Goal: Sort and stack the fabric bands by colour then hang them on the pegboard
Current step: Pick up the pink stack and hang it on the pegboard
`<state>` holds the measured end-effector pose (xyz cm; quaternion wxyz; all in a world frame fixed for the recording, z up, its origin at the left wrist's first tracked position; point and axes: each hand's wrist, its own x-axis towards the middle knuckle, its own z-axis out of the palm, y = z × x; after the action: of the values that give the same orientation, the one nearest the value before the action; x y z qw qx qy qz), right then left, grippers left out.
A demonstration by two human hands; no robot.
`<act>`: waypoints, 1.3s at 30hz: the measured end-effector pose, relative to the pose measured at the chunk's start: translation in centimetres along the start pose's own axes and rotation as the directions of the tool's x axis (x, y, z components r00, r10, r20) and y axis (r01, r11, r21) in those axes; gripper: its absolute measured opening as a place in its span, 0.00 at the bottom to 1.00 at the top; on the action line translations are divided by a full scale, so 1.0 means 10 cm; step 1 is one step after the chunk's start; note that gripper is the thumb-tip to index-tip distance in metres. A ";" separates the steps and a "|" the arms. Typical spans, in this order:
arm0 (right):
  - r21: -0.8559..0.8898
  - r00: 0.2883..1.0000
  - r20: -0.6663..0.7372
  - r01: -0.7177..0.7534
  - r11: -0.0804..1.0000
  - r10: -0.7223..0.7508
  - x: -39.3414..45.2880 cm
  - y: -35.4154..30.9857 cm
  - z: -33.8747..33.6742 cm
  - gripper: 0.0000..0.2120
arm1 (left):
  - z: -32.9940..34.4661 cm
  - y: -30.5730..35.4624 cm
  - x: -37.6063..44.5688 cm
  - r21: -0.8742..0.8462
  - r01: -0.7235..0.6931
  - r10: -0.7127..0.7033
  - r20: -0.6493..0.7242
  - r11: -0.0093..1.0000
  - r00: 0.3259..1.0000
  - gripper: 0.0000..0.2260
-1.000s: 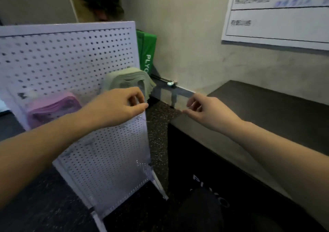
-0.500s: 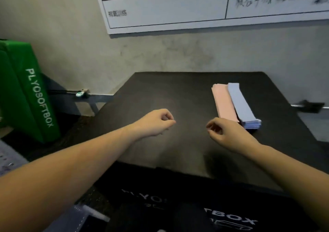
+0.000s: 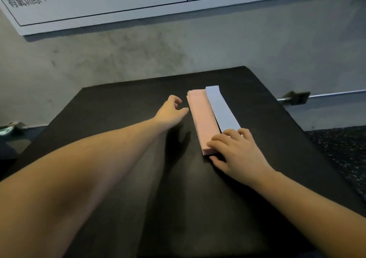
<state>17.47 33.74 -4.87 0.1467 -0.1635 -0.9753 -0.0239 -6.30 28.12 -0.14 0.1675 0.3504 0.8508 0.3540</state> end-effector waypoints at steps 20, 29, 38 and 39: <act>0.106 0.968 -0.246 -0.016 0.994 0.042 -0.02 0.03 0.31 0.11 | 0.41 0.14 1.56 0.149 0.047 -0.063 0.104 0.988 0.993 0.15; 0.104 0.990 -0.052 -0.127 0.986 0.132 0.04 -0.05 0.11 0.23 | -0.19 0.07 1.09 -0.025 -0.072 0.072 0.023 0.997 0.997 0.14; -0.080 0.938 0.194 -0.278 0.957 0.288 0.55 -0.32 -0.28 0.18 | -1.01 -0.37 0.02 -0.203 -0.217 0.213 -0.043 0.955 0.976 0.12; -0.085 0.929 0.196 -0.304 0.949 0.315 0.60 -0.32 -0.26 0.21 | -1.07 -0.42 -0.12 -0.218 -0.236 0.230 -0.055 0.947 0.972 0.13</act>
<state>11.73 32.32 -0.65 0.0422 -0.3209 -0.9461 -0.0090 -13.13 19.98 4.33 0.1504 0.4220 0.7606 0.4698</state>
